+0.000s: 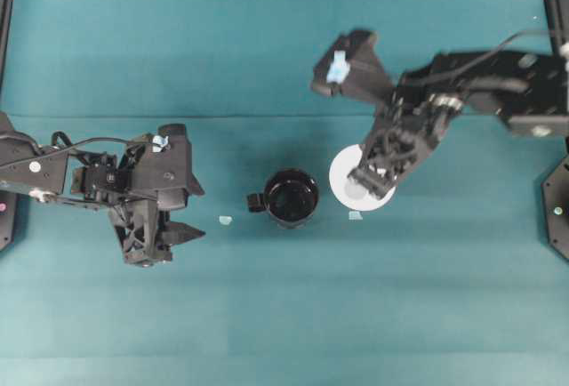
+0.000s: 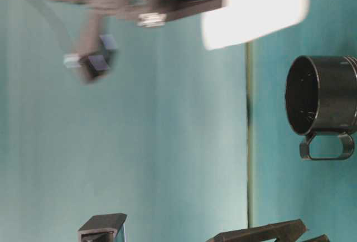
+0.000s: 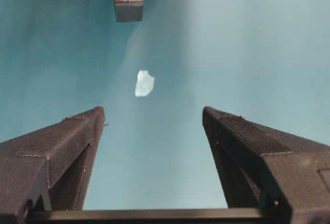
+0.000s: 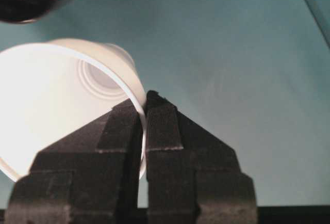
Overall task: Put the paper cup into the moved cup holder.
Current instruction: 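Lift the paper cup and carry it left over the black cup holder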
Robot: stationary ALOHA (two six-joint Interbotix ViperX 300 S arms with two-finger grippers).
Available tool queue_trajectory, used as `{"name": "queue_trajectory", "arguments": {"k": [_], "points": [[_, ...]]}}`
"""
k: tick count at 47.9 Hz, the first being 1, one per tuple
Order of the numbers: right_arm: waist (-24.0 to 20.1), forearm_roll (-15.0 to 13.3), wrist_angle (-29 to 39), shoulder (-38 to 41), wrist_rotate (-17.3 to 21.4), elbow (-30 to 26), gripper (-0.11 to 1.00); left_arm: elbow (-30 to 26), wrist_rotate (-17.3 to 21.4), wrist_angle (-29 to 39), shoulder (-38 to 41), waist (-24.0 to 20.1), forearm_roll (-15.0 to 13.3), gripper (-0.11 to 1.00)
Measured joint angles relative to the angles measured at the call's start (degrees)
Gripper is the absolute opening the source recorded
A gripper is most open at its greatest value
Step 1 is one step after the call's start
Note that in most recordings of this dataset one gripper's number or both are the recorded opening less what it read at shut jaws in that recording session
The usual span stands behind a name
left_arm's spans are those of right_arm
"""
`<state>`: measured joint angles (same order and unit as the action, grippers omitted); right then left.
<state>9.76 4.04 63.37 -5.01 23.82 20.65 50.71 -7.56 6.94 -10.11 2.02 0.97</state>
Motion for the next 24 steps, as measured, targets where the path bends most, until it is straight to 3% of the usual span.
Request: {"name": "queue_trajectory", "arguments": {"k": [10, 24], "points": [[-0.70, 0.00, 2.81, 0.62, 0.00, -8.09, -0.05, -0.09, 0.00, 0.09, 0.09, 0.00, 0.00, 0.80], [-1.67, 0.00, 2.11, 5.98, -0.09, -12.39, -0.05, 0.00, 0.00, 0.00, 0.09, -0.09, 0.00, 0.80]]}}
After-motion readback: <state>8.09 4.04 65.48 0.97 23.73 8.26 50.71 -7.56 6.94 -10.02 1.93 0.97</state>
